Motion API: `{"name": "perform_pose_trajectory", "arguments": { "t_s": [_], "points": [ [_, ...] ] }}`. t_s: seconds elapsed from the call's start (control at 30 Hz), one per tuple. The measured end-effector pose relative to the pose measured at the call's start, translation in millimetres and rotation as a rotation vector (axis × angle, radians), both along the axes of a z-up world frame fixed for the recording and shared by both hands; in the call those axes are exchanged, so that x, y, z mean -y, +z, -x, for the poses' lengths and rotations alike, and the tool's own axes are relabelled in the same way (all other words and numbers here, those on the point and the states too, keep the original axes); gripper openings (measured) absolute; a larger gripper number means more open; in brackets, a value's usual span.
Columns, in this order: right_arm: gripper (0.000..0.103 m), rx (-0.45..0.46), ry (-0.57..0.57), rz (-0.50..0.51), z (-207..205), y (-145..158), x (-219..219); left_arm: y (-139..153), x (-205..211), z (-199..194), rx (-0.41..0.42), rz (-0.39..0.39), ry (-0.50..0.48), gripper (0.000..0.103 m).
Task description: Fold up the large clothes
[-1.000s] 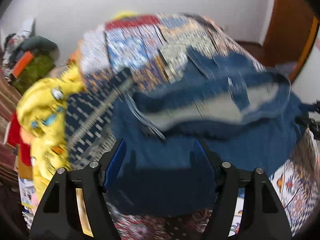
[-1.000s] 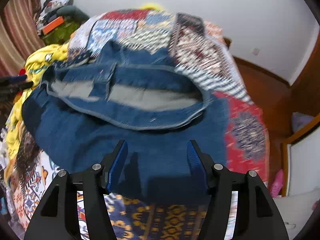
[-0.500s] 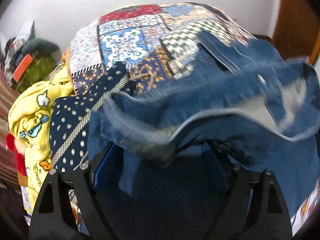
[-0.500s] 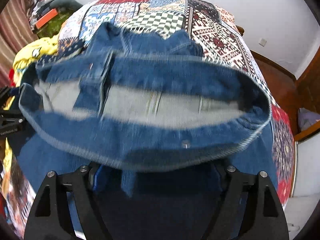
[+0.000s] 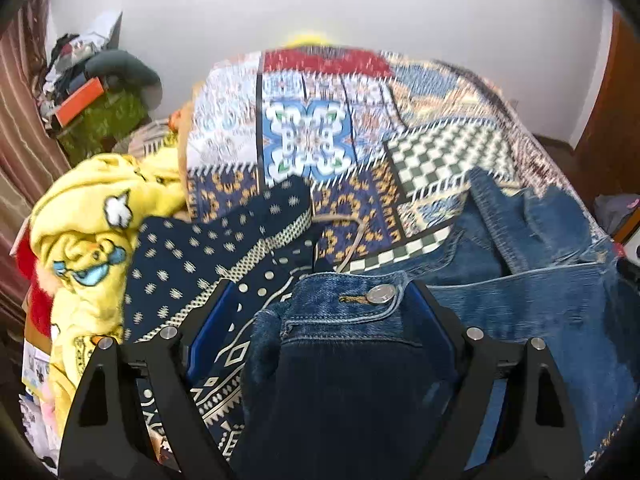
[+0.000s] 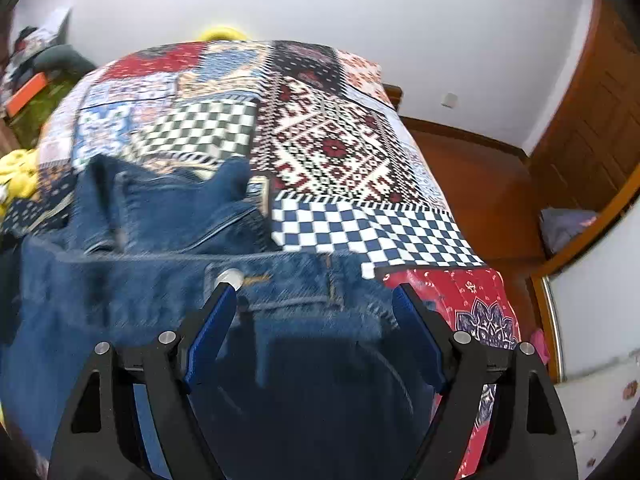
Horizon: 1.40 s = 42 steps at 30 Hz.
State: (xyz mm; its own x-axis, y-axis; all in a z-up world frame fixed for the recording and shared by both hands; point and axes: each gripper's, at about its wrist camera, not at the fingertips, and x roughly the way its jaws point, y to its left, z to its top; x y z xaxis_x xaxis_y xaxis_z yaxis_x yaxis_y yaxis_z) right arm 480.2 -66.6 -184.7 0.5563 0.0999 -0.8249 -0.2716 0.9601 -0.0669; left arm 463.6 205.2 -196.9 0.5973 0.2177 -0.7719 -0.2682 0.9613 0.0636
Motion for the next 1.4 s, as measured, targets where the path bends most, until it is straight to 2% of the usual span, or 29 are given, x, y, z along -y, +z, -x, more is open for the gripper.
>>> {"name": "perform_pose_trajectory", "arguments": {
  "t_s": [0.1, 0.2, 0.33, 0.5, 0.63, 0.73, 0.83, 1.07, 1.23, 1.3, 1.4],
  "points": [
    [0.078, -0.007, 0.064, -0.034, 17.2, 5.9, -4.6, 15.1, 8.4, 15.5, 0.05, 0.02, -0.022, 0.086],
    [0.078, -0.019, 0.143, -0.067, 38.4, 7.4, -16.9, 22.4, 23.4, 29.6, 0.063, 0.052, -0.077, 0.086],
    [0.078, -0.038, 0.226, -0.066, 70.0, 2.8, -33.8, 23.3, 51.6, 47.8, 0.06, 0.032, -0.138, 0.086],
    [0.078, -0.072, 0.279, -0.036, 86.9, -9.9, -42.7, 5.7, 76.7, 62.9, 0.013, 0.038, -0.191, 0.086],
    [0.078, -0.099, 0.265, 0.009, 89.3, -23.8, -36.6, -18.4, 83.2, 70.4, -0.043, 0.038, -0.192, 0.086],
    [0.078, -0.107, 0.232, 0.026, 89.0, -29.5, -20.1, -37.0, 75.0, 76.3, -0.089, 0.021, -0.16, 0.086],
    [0.08, -0.105, 0.214, 0.008, 87.9, -27.1, -1.3, -40.6, 61.1, 91.9, -0.058, -0.026, -0.133, 0.086],
    [0.08, -0.089, 0.138, -0.016, 93.0, -15.9, 44.3, -41.3, 23.7, 125.5, -0.032, -0.044, -0.068, 0.086],
    [0.08, -0.045, 0.106, 0.051, 107.1, -11.1, 57.7, -41.3, -26.2, 154.0, 0.008, 0.111, 0.071, 0.086],
    [0.081, -0.049, 0.098, 0.045, 107.9, -10.8, 64.5, -39.7, -41.9, 164.1, 0.024, 0.176, 0.117, 0.086],
    [0.081, -0.074, 0.072, 0.009, 108.7, -8.1, 71.1, -36.0, -55.4, 177.1, 0.031, 0.211, 0.179, 0.086]
  ]
}}
